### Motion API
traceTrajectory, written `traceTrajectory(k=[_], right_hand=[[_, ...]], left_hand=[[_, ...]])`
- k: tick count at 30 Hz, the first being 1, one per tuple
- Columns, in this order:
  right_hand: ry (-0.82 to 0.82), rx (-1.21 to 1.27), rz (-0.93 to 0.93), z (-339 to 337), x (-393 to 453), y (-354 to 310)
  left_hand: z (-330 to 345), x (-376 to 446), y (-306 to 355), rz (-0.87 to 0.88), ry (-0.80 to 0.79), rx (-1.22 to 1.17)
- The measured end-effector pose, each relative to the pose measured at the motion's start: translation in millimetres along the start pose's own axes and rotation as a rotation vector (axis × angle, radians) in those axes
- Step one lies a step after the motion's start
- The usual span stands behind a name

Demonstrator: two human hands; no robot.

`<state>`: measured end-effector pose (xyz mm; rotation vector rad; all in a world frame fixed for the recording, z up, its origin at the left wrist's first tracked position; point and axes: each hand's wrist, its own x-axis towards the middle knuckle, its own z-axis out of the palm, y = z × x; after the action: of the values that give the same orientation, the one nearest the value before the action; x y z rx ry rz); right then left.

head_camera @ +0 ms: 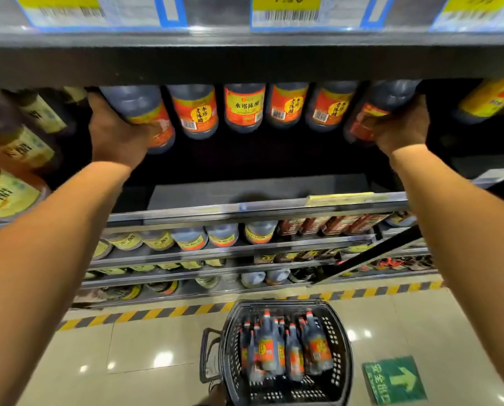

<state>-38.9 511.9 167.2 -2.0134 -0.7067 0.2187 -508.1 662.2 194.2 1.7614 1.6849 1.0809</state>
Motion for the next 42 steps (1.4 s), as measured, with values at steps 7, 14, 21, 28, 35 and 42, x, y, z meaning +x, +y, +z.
traceTrajectory(k=[7,14,21,28,35,42], right_hand=[[-0.023,-0.047,-0.040,-3,-12,-30],[-0.029,0.010,0.010,1,0,-35],[-0.054,0.009,0.014,2,2,-36],[-0.053,0.159,0.130,0,-18,-6],[0.027,0.253,-0.040,-56,-154,-17],[0.003,-0.002,-0.137,-98,-295,88]], left_hand=[[6,21,-17,0.052,-0.046,-0.048],[15,29,-18,0.133,-0.021,-0.050],[12,41,-25,0.184,-0.024,-0.075],[19,34,-31,0.097,-0.133,-0.097],[-18,-42,-22,-0.100,-0.017,-0.231],[-8,-256,17,0.478,-0.486,-0.125]])
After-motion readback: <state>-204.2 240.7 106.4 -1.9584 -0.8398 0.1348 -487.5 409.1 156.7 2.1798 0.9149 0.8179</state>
